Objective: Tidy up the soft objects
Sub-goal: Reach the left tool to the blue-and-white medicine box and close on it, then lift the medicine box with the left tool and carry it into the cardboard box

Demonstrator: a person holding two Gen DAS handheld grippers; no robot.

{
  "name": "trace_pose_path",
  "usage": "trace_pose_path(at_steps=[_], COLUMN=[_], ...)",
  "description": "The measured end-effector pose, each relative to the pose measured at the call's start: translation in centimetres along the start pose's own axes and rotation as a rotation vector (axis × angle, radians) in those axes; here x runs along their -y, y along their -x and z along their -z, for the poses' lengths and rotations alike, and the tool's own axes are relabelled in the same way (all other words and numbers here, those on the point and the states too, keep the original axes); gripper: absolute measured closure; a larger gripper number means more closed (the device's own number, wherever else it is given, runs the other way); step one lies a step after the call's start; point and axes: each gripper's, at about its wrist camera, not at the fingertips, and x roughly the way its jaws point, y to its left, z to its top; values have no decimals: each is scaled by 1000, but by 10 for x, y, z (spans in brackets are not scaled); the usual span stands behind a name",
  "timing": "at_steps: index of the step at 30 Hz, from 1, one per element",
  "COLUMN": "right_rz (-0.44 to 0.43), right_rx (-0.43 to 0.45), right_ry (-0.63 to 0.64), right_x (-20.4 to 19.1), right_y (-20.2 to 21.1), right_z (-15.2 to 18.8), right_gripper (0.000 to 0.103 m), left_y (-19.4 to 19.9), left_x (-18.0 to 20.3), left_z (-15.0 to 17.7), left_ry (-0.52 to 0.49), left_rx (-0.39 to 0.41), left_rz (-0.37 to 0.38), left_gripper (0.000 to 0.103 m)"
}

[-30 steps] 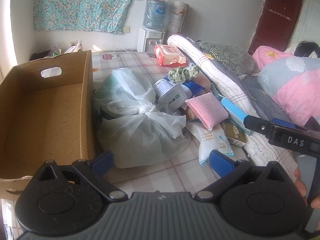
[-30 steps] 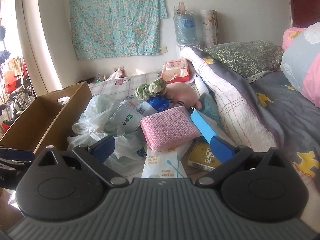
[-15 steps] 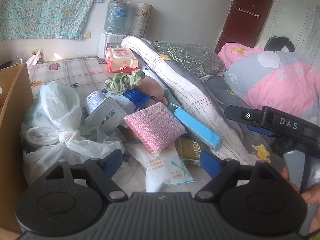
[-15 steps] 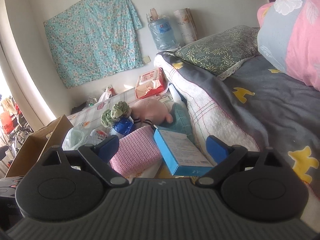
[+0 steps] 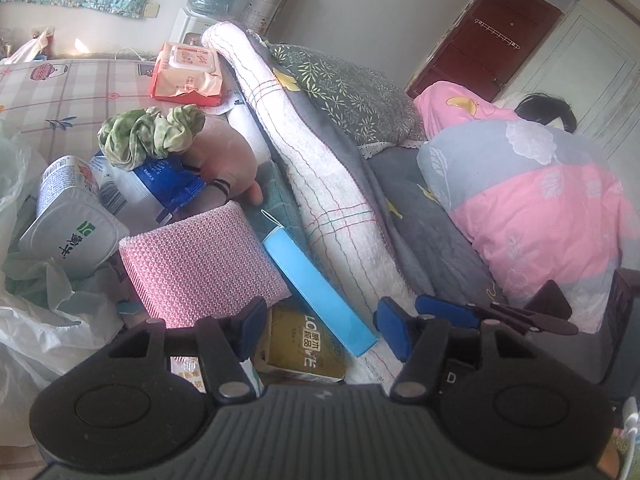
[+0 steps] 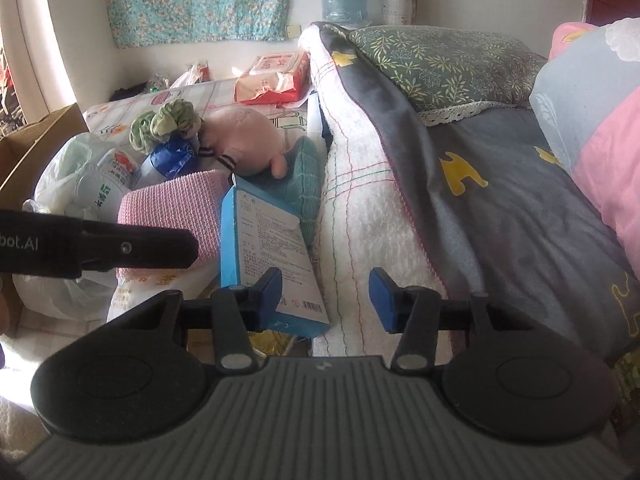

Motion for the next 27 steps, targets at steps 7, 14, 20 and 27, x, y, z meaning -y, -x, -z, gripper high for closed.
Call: trace_pose_path(at_steps=[7, 14, 20, 27], right_rz=[-14, -51, -113, -245], right_rx=[-37, -33, -18, -37], right_ry=[30, 10, -56, -177], right_x=[-8, 3, 21, 35], right_y=[-9, -7, -8, -18], right_z=[19, 18, 7, -12], right_gripper=[57, 57, 59, 66], left_y=[-33, -50, -45, -46], left_x=[10, 11, 9, 11], left_z=[1, 9, 9, 11], left_ry=[-35, -82, -111, -160], left_rx=[-102, -146, -125, -118], left_rz=[-70, -126, -152, -149], left_gripper=[50, 67, 70, 71])
